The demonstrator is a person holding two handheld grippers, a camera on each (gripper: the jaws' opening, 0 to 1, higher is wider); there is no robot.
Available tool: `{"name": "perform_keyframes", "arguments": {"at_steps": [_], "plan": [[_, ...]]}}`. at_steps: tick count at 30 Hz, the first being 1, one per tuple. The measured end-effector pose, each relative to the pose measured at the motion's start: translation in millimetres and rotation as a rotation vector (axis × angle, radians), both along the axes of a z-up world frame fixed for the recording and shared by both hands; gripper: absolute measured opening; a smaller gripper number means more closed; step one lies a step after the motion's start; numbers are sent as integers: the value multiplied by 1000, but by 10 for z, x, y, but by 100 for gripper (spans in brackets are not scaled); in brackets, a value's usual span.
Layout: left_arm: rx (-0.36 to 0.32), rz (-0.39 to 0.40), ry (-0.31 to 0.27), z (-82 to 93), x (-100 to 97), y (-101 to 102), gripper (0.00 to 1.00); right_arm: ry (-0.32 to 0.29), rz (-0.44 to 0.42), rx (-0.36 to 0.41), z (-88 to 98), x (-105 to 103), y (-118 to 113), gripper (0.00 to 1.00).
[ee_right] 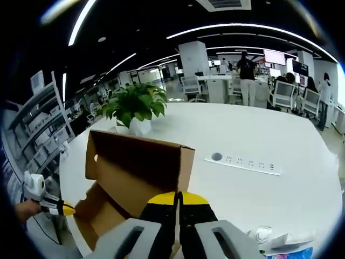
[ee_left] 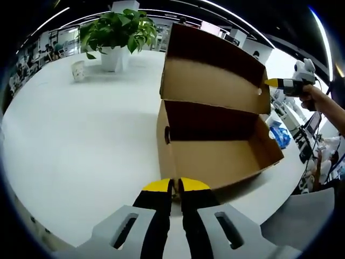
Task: Operate the shoe box by opening the lid, removing the specified soft item, and placing it in the target area until the item is outside and the box remains undamaged.
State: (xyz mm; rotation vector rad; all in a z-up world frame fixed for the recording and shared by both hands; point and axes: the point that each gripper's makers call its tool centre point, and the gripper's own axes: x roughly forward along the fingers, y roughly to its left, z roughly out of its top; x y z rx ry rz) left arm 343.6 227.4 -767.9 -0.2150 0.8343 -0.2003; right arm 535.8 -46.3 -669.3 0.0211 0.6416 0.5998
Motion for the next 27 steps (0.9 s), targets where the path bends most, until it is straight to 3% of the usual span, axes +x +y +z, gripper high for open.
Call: {"name": "perform_keyframes", "arguments": {"at_steps": [27], "plan": [[-10, -26, -15, 11, -6, -21, 3, -42, -4, 24, 79, -268, -43, 0]]}}
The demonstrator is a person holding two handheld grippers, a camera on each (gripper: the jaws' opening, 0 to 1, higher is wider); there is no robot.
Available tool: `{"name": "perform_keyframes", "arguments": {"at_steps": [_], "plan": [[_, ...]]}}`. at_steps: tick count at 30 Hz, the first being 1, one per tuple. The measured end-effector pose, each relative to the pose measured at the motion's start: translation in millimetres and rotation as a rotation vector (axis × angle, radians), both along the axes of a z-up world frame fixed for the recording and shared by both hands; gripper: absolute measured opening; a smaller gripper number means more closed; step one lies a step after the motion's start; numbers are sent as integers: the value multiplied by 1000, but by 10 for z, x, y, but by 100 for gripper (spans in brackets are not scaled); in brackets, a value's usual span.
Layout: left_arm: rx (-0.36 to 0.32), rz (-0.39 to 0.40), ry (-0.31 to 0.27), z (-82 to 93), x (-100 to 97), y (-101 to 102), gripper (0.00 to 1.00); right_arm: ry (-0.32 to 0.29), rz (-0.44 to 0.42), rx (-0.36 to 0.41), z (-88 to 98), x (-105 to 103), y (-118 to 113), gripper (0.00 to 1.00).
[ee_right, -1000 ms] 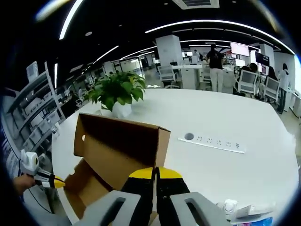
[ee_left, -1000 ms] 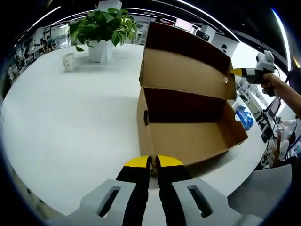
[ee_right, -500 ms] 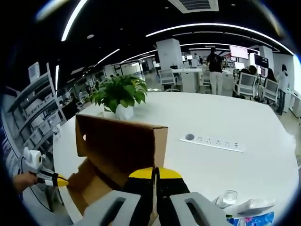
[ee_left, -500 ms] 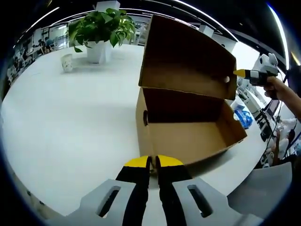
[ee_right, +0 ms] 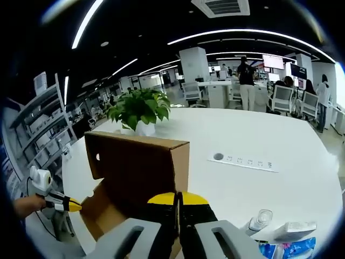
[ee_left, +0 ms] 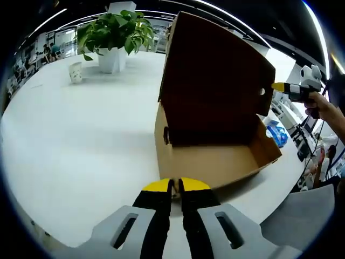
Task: Operate the shoe box by opening the lid, removing the specified soft item, and placing it in the target area until the item is outside and the box remains undamaged.
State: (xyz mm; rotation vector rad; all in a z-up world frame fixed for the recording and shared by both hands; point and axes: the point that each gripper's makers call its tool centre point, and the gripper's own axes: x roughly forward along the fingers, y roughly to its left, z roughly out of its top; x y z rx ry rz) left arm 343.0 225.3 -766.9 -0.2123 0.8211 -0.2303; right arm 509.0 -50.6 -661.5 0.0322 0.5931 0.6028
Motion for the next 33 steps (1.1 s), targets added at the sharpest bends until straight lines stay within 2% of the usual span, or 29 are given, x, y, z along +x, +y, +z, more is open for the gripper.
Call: {"name": "perform_keyframes", "arguments": {"at_steps": [17, 33], "plan": [[0, -10, -6, -4, 8, -8, 3, -34, 5, 0, -16, -169, -32, 0], [4, -12, -9, -9, 7, -12, 4, -43, 13, 14, -98, -446, -65, 0]]}}
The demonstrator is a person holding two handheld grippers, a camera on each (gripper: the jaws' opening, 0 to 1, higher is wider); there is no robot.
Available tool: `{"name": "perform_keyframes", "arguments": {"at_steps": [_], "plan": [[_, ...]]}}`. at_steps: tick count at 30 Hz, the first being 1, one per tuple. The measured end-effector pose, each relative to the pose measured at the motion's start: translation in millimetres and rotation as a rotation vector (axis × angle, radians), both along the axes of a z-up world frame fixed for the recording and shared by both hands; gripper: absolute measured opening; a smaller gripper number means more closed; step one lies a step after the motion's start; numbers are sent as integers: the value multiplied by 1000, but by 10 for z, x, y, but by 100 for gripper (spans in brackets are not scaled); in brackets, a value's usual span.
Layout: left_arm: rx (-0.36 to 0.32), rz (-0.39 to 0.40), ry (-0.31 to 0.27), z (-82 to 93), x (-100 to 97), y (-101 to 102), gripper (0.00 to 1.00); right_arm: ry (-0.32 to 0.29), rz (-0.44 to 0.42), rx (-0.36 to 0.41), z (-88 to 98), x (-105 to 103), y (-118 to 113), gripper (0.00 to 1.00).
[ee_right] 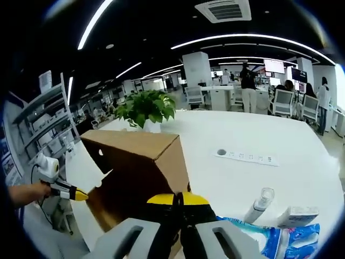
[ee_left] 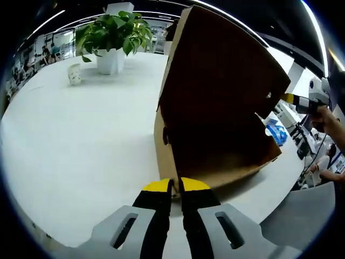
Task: Operate the shoe box by opening the lid, removing the specified soft item, and placing it in the target area until the item is outside and the box remains undamaged.
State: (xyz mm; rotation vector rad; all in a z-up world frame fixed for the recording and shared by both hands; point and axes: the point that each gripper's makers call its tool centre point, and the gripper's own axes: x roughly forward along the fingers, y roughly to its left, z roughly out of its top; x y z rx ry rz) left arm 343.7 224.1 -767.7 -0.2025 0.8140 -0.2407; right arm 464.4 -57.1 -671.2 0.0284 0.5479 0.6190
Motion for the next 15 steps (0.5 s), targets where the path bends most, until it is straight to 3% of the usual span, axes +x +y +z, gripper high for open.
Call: {"name": "perform_keyframes", "arguments": {"at_steps": [15], "plan": [[2, -7, -6, -7, -6, -6, 4, -17, -14, -10, -101, -202, -19, 0]]}}
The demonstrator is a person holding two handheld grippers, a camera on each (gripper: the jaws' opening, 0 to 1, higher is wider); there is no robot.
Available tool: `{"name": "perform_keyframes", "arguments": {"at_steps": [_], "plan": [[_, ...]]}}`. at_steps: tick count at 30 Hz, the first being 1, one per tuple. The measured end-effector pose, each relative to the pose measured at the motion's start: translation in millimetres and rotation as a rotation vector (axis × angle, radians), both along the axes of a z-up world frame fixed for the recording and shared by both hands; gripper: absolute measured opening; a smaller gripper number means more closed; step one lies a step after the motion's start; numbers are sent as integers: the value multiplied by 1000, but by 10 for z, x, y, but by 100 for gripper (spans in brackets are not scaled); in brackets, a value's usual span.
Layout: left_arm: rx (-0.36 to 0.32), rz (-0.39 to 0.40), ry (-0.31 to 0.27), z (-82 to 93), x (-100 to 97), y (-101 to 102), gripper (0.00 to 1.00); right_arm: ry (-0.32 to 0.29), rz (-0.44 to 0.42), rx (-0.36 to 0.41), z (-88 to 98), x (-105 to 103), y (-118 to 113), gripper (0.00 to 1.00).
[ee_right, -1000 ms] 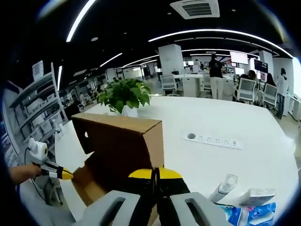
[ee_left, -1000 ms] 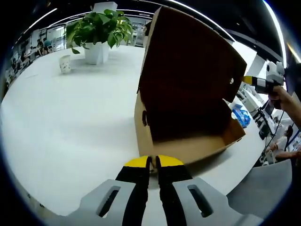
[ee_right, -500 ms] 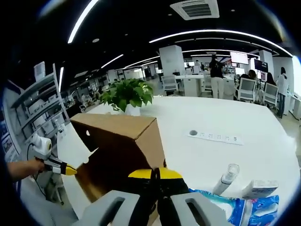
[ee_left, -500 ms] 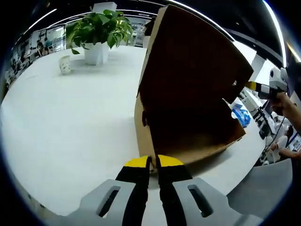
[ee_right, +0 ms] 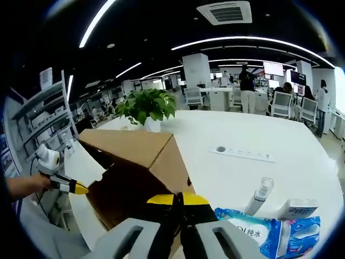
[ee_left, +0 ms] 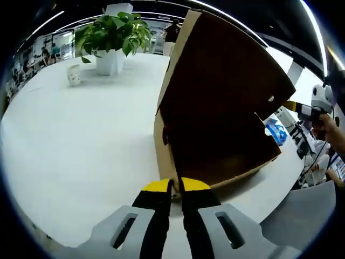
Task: Operate the shoe box by opening the lid, removing the specified soft item, and placing it in the target area until the item is outside and the box remains undamaged.
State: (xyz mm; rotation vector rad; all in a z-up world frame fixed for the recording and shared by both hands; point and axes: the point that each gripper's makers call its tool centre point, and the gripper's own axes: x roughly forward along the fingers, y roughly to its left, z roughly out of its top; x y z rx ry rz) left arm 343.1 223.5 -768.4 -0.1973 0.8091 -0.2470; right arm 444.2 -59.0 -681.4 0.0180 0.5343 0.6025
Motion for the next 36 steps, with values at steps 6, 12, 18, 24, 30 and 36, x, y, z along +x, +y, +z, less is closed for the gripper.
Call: {"name": "perform_keyframes", "arguments": {"at_steps": [6, 12, 18, 24, 30, 36], "plan": [[4, -8, 1, -2, -2, 0, 5, 9, -9, 9, -51, -79, 4, 0], [16, -31, -7, 8, 9, 8, 5, 3, -13, 6, -69, -125, -2, 0], [49, -28, -54, 107, 90, 41, 13, 1, -10, -2, -94, -155, -7, 0], [76, -31, -99, 273, 200, 85, 16, -10, -2, -21, -117, -168, -4, 0], [115, -31, -197, 491, 338, 115, 16, -12, 1, -29, -124, -181, -4, 0], [126, -39, -253, 668, 432, 72, 14, -7, 3, -33, -152, -204, -3, 0]]}}
